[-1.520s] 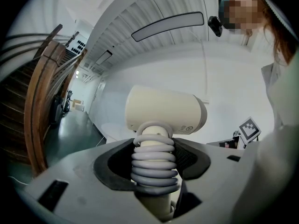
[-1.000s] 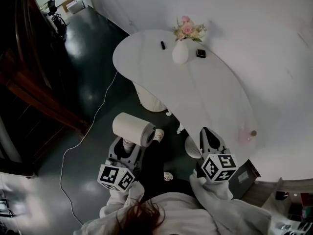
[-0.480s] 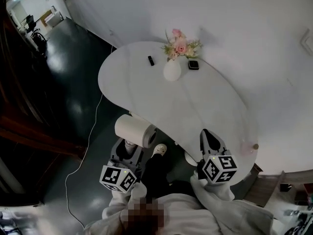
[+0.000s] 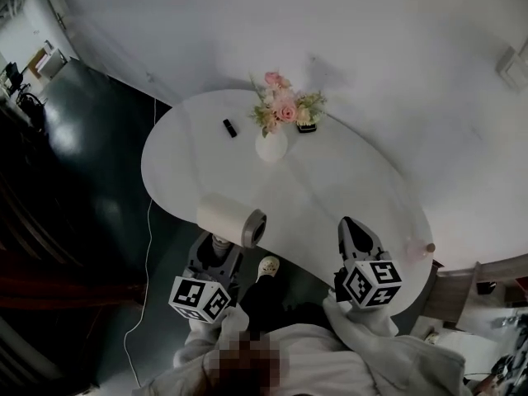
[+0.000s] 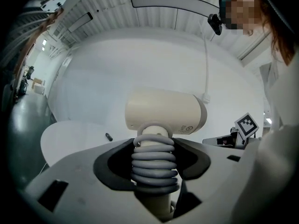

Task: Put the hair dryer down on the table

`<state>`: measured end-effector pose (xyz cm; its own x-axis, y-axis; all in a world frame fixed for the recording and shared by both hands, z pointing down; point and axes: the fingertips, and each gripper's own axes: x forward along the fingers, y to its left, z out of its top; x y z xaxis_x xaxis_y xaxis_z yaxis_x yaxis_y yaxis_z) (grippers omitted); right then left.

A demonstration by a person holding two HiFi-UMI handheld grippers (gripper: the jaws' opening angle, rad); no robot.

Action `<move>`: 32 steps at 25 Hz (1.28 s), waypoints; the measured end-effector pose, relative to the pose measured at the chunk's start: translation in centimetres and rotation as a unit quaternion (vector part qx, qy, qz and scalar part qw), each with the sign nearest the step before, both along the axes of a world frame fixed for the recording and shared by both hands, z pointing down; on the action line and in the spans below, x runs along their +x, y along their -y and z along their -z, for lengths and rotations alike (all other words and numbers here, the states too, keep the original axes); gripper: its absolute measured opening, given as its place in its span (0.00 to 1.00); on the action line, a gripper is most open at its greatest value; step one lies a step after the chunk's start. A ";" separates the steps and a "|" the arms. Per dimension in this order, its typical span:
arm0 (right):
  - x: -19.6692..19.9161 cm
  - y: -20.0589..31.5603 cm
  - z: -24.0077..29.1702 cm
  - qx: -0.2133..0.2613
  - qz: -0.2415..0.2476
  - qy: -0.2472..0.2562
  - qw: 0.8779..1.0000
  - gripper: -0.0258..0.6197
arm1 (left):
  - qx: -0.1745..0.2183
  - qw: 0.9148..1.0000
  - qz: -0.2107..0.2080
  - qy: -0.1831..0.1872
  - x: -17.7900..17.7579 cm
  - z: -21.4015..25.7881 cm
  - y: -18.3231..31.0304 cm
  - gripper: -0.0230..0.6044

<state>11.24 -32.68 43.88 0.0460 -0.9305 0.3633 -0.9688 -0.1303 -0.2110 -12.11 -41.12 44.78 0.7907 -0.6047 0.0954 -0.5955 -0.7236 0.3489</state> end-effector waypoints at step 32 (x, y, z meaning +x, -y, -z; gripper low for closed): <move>10.5 -1.4 -2.9 -0.018 -0.231 0.009 0.973 0.12 | -0.017 0.959 -0.273 0.075 18.3 -5.3 5.5 0.41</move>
